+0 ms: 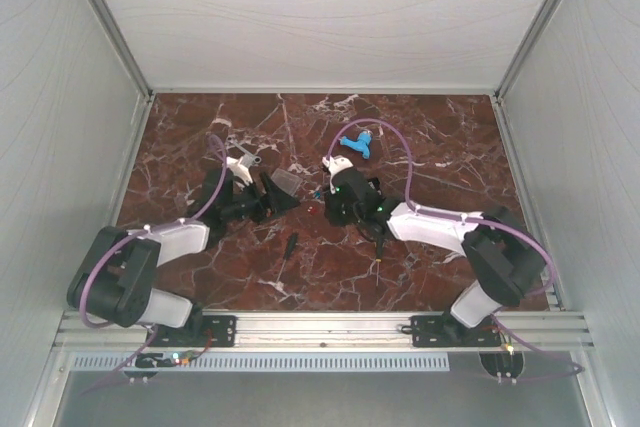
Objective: Snap on the fuse box
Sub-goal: Pick up the fuse from the center of the board.
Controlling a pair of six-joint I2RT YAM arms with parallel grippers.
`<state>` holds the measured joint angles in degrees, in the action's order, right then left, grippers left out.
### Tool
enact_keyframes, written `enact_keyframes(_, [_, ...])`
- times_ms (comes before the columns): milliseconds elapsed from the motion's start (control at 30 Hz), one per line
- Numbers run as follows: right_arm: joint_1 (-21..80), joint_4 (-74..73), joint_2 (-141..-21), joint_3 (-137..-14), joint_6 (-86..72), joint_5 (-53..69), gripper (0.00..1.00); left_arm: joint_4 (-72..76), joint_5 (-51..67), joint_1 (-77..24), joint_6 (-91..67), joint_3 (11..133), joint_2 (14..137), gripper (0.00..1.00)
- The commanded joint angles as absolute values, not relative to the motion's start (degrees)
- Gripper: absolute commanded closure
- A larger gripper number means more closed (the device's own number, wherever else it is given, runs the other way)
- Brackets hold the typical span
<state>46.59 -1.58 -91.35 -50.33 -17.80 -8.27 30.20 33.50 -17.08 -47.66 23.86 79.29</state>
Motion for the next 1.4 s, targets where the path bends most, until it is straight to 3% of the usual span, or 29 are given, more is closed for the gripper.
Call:
enact_keyframes(0, [47.75,8.01,-85.69,-46.67,-12.81,-1.61,0.81,36.28,38.28,-18.55,-50.68,27.86,81.21,0.28])
enact_keyframes(567, [50.02,18.94,-78.43,-40.53,-8.28,5.45,0.79,43.23,42.08,-22.27,-56.06,29.23,85.32,0.66])
enact_keyframes(1000, [50.04,20.44,-77.72,-39.96,-8.09,4.85,0.79,43.33,42.27,-23.46,-56.69,29.45,86.2,0.76])
enact_keyframes(1267, [50.07,21.01,-77.43,-39.47,-8.32,3.33,0.79,45.19,43.2,-23.91,-58.03,29.19,86.02,1.0])
enact_keyframes(1367, [50.1,20.91,-76.97,-39.42,-9.23,2.33,0.78,46.12,43.2,-23.91,-58.8,28.74,85.37,1.0])
